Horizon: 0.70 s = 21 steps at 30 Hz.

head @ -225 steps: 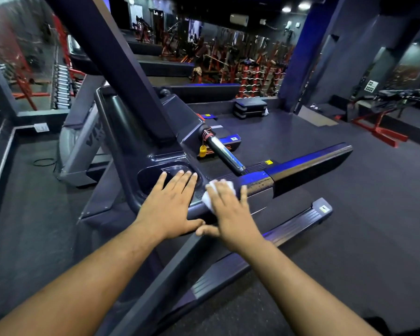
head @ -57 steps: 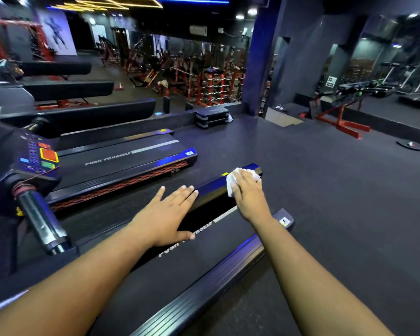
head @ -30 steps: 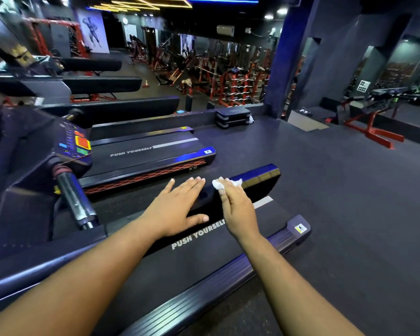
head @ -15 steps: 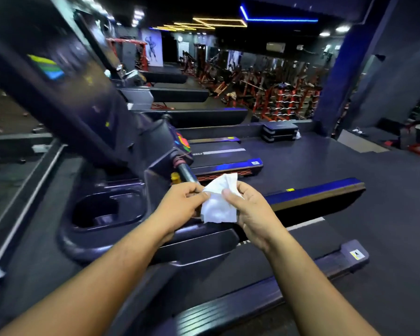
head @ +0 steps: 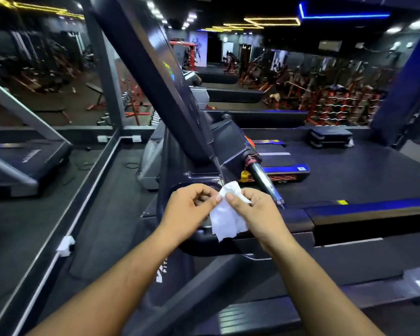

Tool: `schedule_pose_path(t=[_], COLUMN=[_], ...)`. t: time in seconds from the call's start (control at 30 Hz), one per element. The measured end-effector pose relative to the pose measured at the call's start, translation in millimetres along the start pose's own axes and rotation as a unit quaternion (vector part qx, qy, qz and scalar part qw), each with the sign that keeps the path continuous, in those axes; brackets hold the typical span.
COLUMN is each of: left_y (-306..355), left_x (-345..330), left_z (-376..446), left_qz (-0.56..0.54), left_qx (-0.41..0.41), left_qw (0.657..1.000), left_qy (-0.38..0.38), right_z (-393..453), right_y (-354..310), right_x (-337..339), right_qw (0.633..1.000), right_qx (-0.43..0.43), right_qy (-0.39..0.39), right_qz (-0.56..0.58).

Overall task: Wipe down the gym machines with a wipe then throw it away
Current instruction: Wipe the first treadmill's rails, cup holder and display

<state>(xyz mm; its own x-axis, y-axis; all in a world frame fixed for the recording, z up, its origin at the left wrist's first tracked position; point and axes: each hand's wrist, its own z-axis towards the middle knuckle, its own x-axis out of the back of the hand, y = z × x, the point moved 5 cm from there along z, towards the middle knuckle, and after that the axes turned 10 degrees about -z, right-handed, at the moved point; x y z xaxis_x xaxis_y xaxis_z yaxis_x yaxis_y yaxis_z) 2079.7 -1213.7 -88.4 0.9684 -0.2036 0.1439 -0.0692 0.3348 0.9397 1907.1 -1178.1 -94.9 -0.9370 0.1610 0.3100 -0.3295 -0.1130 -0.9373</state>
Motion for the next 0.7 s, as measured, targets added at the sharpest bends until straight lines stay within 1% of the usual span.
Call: schedule_pose_path(t=[0.07,0.13,0.17,0.23,0.3,0.33,0.37,0.47,0.5,0.6,0.67,0.7], left_y=[-4,-6,-7,-9,-10,-11,-9,-1,0,-4,-5,-6], left_x=[3,0,-2,-3,-5,-5,-5,-9,-9,-4,-2,-2], left_z=[-1,-2,-1,2,3,3,3,6,7,11,12,12], left_qz=[-0.098,-0.211,-0.251,-0.308,-0.321,-0.312,-0.293,-0.230,-0.223,-0.227,-0.236,-0.255], left_qx=[0.073,0.156,0.190,0.244,0.278,0.285,0.283,0.239,0.226,0.198,0.197,0.206], left_qw=[0.992,0.963,0.947,0.915,0.900,0.901,0.910,0.943,0.948,0.951,0.949,0.942], left_qy=[0.035,0.061,0.071,0.095,0.099,0.095,0.083,0.025,0.024,0.064,0.074,0.071], right_z=[2,5,7,16,23,25,28,34,36,38,37,37], right_y=[0,2,3,4,5,6,6,6,7,6,6,7], right_x=[-5,-9,-10,-13,-16,-18,-19,-22,-22,-24,-24,-24], right_qw=[0.999,0.994,0.991,0.988,0.984,0.982,0.981,0.979,0.980,0.982,0.978,0.974], right_qx=[-0.010,-0.029,-0.039,-0.064,-0.094,-0.106,-0.112,-0.110,-0.105,-0.079,-0.075,-0.081], right_qy=[-0.027,-0.057,-0.063,-0.064,-0.064,-0.065,-0.069,-0.082,-0.081,-0.081,-0.094,-0.102], right_qz=[0.040,0.092,0.109,0.125,0.138,0.142,0.145,0.151,0.150,0.149,0.170,0.183])
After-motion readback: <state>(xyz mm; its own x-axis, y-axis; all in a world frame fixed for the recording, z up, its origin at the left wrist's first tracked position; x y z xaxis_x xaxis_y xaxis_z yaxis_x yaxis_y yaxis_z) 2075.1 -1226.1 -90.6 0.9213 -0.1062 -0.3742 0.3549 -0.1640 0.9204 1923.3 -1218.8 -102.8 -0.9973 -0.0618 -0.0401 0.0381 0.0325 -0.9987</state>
